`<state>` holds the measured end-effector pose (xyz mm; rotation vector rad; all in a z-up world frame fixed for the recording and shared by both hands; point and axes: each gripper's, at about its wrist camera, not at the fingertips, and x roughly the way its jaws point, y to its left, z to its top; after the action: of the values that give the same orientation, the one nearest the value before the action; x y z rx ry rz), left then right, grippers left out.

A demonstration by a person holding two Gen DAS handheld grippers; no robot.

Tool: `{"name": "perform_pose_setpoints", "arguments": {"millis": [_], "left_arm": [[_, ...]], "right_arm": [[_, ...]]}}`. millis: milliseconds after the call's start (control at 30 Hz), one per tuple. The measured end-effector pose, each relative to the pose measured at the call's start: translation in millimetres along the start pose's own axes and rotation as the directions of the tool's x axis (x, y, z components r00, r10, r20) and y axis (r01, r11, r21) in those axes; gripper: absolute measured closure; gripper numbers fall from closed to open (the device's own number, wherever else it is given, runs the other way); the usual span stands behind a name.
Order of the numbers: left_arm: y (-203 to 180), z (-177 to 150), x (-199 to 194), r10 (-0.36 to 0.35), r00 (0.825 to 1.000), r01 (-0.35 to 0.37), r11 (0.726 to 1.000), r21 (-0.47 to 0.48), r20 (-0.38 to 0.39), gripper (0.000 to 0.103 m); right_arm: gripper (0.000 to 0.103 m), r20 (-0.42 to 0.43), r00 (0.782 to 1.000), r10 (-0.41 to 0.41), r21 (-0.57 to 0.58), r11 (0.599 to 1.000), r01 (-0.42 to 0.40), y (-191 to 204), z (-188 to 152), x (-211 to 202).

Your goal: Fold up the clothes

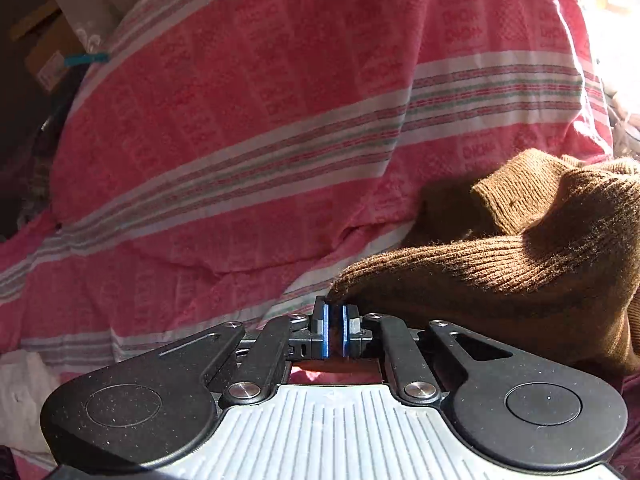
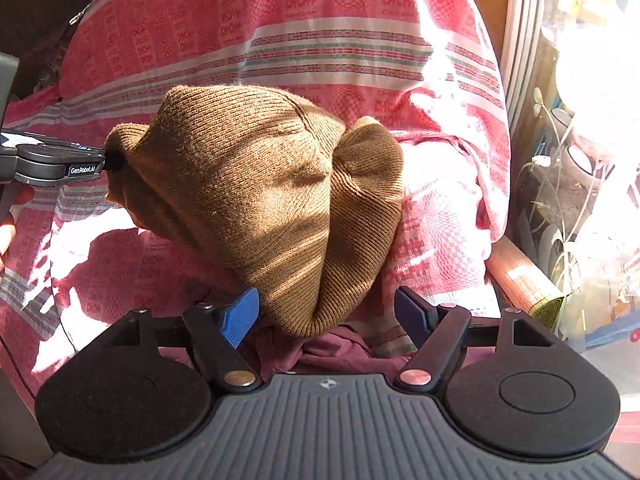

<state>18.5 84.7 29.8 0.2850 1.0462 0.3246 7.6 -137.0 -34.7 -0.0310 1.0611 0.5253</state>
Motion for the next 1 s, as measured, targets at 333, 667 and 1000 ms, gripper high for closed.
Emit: {"name": "perform_pose_setpoints", "arguments": {"millis": [333, 667, 1000], "left_arm": [[43, -49, 22, 0.069, 0.991, -0.076, 0.995, -0.063, -0.113, 0.101], [51, -86, 16, 0.009, 1.000, -0.009, 1.000, 0.016, -0.024, 0.010], [-31, -82, -7, -0.275, 0.960, 0.256, 0.940, 0.225, 0.054, 0.000]], "right_arm": [[0.061, -0.103, 0.989, 0.103, -0.042, 0.993, -0.108, 26, 13, 73], [0.077, -0.167, 0.933, 0.320, -0.047, 0.942, -0.332, 64, -16, 42], [0.078, -0.204, 0.928, 0.312, -0.047, 0.944, -0.328, 75, -31, 45]]}}
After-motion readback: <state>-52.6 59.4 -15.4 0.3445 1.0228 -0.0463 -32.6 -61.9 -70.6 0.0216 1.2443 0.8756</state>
